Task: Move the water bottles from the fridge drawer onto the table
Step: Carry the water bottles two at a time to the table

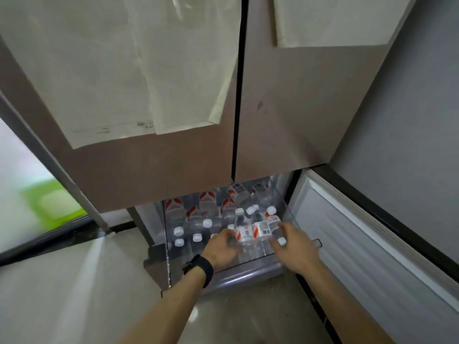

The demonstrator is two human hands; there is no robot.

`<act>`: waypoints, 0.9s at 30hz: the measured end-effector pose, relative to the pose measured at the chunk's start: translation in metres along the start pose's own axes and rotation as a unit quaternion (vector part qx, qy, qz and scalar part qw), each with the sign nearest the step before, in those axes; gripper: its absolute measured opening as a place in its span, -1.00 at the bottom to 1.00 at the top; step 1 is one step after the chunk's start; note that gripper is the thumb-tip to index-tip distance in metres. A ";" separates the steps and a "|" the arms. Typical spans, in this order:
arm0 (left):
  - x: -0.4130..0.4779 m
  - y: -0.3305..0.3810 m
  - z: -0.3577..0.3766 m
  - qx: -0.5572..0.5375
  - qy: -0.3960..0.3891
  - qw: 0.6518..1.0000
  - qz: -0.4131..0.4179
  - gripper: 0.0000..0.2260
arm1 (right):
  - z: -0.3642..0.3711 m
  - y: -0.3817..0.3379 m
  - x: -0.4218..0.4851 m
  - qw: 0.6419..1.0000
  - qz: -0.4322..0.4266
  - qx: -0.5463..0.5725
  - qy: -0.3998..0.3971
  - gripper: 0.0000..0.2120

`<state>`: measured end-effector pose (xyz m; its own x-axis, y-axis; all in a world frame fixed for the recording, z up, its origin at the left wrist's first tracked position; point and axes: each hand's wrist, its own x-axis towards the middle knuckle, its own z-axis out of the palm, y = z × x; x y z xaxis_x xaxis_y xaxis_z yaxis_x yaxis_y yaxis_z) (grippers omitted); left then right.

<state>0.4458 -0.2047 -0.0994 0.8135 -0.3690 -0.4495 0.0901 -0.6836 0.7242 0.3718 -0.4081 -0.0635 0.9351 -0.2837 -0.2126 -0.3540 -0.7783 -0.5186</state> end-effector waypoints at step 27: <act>0.054 -0.015 0.011 -0.094 0.134 0.980 -0.109 -0.20 | 0.049 0.027 0.139 0.985 0.073 0.073 -0.139 -0.28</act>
<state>0.4821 -0.2217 -0.1403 0.8826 -0.0316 -0.4690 0.3623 -0.5899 0.7217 0.4912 -0.4407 -0.1474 0.8401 -0.2069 -0.5014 -0.5022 -0.6459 -0.5750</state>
